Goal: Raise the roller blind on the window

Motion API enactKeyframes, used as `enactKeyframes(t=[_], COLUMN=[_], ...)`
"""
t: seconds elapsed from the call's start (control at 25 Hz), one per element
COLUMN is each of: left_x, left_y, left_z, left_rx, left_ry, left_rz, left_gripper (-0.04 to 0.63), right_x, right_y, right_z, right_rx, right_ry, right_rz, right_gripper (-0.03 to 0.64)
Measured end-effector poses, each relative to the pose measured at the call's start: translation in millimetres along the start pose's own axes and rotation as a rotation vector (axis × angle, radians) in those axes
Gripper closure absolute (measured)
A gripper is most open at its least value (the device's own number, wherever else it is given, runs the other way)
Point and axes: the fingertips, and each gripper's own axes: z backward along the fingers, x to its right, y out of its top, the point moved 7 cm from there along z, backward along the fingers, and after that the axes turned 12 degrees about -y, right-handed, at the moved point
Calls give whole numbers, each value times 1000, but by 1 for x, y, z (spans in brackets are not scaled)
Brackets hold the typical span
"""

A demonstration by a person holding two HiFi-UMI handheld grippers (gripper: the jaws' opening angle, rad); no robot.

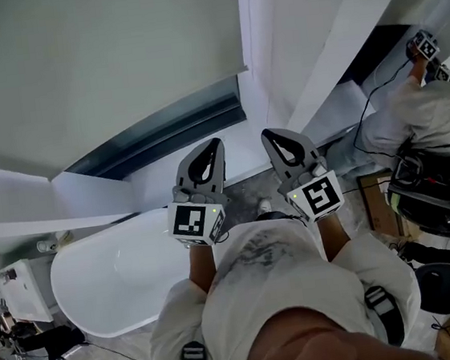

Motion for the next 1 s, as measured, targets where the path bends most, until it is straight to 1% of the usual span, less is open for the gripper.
enactKeyframes(t=[0.08, 0.36, 0.52, 0.68, 0.84, 1.0], left_x=[0, -5, -16, -33, -47, -57], left_y=[1, 1, 1, 1, 1, -4], left_z=[-9, -37, -49, -57, -67, -79], left_rx=[3, 9, 20, 24, 23, 20], left_ry=[-10, -58, -102, -157, -195, -230], left_rz=[-4, -3, -2, 7, 13, 19], left_gripper=[584, 584, 584, 584, 584, 584], right_x=[5, 21, 22, 18, 17, 18], right_y=[1, -4, -6, 1, -1, -6], right_z=[-3, -9, -16, -29, -37, -43], right_rx=[17, 9, -4, 25, -10, -23], right_ry=[5, -2, -34, -84, -118, -148], right_rz=[-7, -21, -13, -11, -10, -13], right_gripper=[555, 555, 555, 555, 555, 555])
